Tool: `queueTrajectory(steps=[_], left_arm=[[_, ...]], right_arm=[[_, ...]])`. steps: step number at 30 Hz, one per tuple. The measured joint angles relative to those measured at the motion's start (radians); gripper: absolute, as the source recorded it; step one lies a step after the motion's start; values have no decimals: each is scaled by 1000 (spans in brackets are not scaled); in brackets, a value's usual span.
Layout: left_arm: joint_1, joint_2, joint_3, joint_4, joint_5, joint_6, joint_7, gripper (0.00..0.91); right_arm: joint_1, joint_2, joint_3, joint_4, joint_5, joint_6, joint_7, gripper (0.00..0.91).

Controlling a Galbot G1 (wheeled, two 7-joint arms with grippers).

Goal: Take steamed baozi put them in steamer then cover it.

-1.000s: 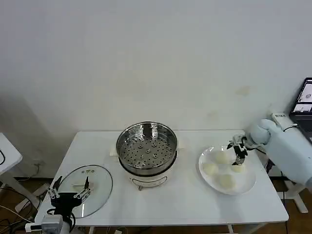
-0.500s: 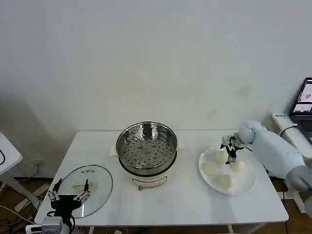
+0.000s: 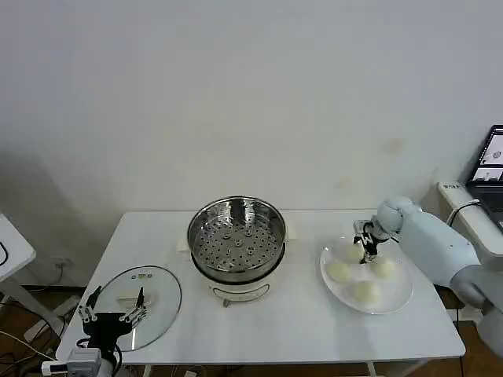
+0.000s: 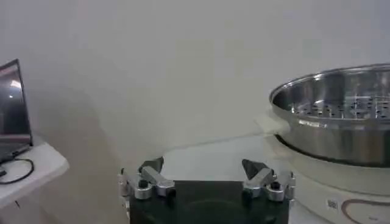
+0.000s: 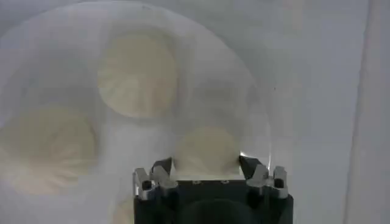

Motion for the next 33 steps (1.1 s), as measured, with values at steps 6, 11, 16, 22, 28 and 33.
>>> queueTrajectory(steps=[6,11,16,22,28,33], left_arm=[[-2,-1,7,2,-3,0,-2,907],[-4,1,18,-5,-2,0,-3,907],[-3,2,27,-13,0,0,-4,907],[-2,0,37,-20,4,0,-6,907],[1,-1,41,-23,7,0,-6,907],[1,-1,42,-28,7,0,-5,907]], right_arm=[[1,-7,-3,6,1,4,0,746],[0,-16,-2,16,8,6,-1,736],[-10,-27,5,29,18,6,1,695],[-18,-44,7,54,29,4,3,615],[-22,-58,11,74,30,4,5,625],[-11,-72,7,93,33,3,9,625]])
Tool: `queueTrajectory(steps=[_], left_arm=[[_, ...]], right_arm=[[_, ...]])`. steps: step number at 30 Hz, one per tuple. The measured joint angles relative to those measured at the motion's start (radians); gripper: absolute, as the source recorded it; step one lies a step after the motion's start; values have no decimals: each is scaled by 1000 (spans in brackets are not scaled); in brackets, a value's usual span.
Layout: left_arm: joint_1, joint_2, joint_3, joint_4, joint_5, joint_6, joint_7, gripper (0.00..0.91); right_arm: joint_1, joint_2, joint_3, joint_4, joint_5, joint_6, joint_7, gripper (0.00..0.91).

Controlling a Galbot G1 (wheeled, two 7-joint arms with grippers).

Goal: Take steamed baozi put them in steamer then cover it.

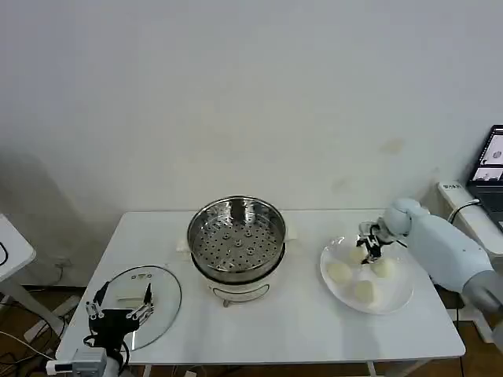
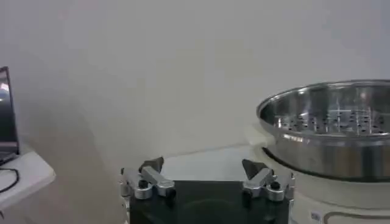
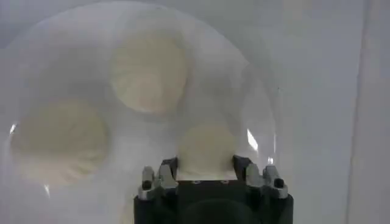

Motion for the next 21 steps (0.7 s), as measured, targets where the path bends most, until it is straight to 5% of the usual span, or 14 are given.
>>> queueTrajectory(steps=[21], left_arm=[[-1,12,-1,27,-4,-4,-1,907]], right_arm=[[306,-34,-174,161,170,-7,-15,635]])
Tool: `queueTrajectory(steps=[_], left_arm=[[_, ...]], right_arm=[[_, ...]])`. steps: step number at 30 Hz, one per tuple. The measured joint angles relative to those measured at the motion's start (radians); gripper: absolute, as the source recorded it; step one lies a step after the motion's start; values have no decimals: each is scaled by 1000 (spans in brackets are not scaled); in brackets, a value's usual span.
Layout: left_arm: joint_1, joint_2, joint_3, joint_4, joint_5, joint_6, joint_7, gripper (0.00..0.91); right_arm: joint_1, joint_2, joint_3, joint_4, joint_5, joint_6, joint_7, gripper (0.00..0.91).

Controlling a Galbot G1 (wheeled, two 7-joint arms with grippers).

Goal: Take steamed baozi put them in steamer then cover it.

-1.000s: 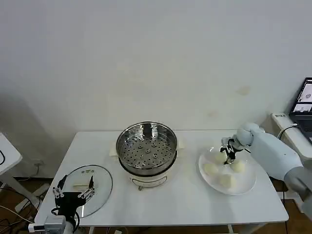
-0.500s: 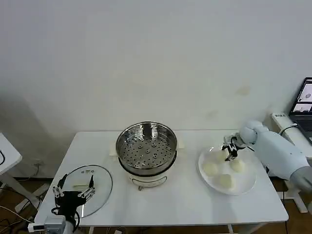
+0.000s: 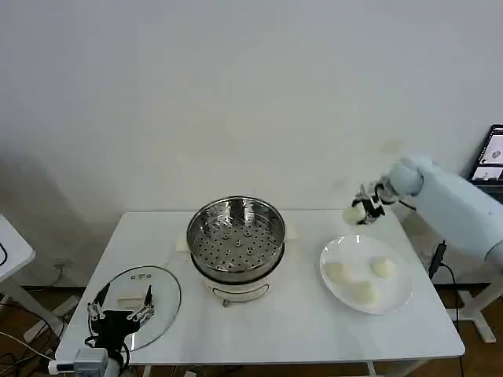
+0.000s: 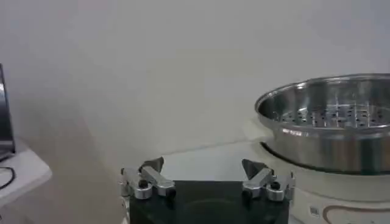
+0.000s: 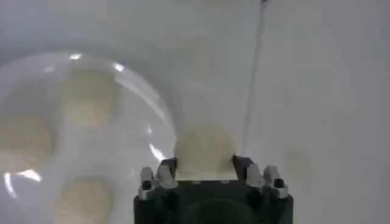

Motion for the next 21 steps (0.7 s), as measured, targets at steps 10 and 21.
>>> queueTrajectory(steps=[10,21], left_arm=[[-3,4,-9,4,-6,0,6,907],[5,25,-30,14,-31,2,14,907]], right_arm=[[166,59,-136,115,108,18,20,635],[265,194,-272,170,179,99,45,625]])
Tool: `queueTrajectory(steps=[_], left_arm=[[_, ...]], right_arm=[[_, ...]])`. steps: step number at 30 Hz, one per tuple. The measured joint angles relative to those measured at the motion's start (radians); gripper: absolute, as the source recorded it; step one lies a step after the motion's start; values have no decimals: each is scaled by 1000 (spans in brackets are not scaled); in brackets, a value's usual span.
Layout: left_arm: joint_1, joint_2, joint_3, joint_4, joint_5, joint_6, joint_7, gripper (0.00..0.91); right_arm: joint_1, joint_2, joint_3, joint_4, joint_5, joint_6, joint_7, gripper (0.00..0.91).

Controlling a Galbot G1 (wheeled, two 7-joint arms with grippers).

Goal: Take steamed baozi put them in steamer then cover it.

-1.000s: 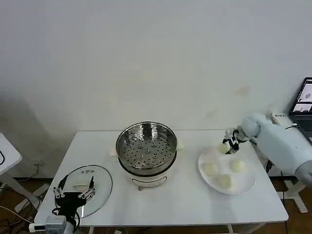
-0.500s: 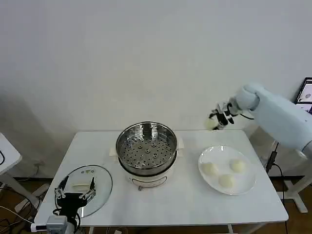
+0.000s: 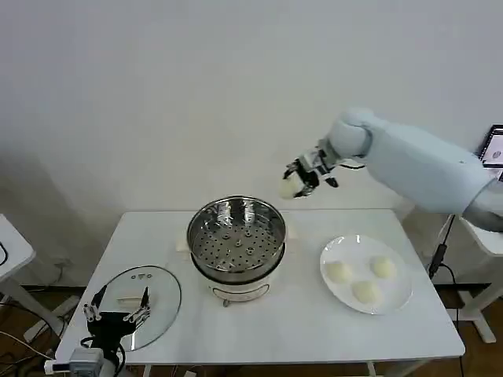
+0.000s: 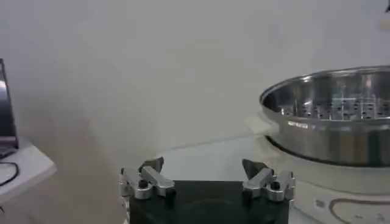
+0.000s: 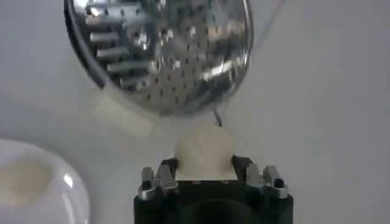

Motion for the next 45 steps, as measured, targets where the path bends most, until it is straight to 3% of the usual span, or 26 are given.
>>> queueTrajectory(steps=[14,25,39,41,43,45], left_arm=[[43,44,-36,18,-56,-7,24,907],[68,43,-54,18,-67,-28,25,907],[93,35,-58,2,-57,-43,23,907],[95,34,-59,-1,-57,-44,23,907],[95,33,-59,-3,-57,-45,22,907],[95,32,-58,-6,-57,-45,22,907]], right_arm=[[-9,175,-86,-94,-39,207,37,625],[-95,331,-46,-313,-212,414,80,635],[-178,454,18,-466,-393,531,144,635],[-184,460,21,-476,-410,538,146,846],[-187,465,25,-484,-425,545,148,907],[-187,469,26,-494,-437,551,151,907]])
